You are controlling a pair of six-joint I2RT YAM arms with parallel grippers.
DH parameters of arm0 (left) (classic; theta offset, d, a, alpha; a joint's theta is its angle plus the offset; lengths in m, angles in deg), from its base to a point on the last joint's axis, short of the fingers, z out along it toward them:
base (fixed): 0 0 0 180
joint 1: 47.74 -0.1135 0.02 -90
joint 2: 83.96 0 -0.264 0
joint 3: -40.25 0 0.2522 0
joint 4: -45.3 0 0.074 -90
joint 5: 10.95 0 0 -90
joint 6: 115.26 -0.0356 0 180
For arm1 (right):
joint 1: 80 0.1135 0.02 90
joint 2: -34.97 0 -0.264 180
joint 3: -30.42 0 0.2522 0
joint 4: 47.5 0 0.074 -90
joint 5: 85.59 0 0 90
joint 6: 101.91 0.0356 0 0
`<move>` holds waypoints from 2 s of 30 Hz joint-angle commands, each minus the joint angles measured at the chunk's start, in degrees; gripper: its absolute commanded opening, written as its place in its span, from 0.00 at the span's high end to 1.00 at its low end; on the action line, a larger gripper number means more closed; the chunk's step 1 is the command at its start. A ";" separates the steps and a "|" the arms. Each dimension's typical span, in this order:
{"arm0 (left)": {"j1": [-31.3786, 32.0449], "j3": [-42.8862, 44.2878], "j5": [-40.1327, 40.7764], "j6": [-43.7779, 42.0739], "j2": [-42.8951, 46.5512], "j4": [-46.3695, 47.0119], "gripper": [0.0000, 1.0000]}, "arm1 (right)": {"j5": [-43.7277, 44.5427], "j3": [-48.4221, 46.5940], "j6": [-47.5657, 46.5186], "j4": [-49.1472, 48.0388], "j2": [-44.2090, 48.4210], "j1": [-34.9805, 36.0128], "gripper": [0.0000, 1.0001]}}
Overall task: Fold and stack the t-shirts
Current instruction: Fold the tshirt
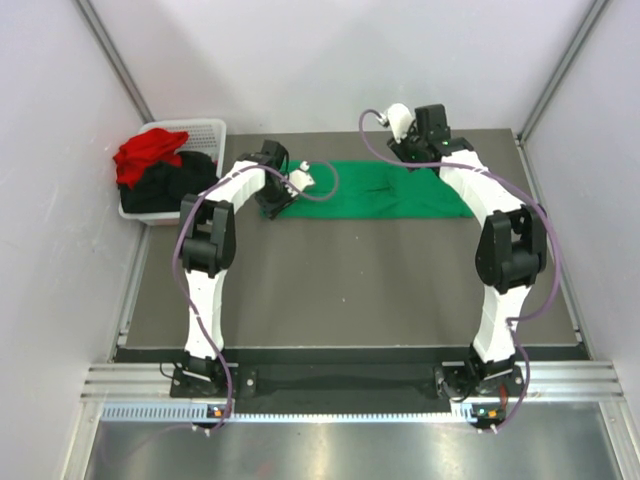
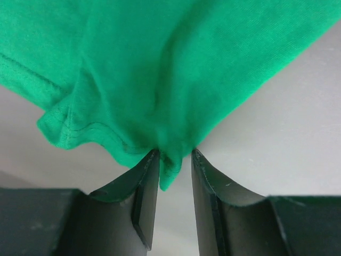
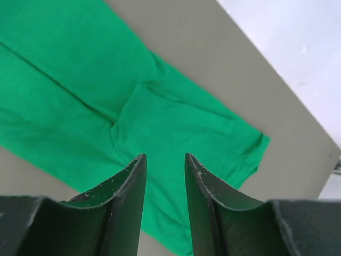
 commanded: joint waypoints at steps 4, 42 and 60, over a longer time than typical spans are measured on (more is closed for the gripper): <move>-0.04 -0.51 2.56 -1.80 -1.35 1.73 0.64 | -0.73 1.94 -0.15 0.04 5.08 0.64 0.64; 23.24 -16.95 -23.18 4.70 17.72 -32.99 1.00 | 9.98 8.44 8.20 1.00 -3.35 -4.72 0.69; 38.09 -13.52 -17.83 11.64 12.28 -35.72 1.00 | 3.75 -23.80 7.58 18.23 -29.98 -4.55 0.71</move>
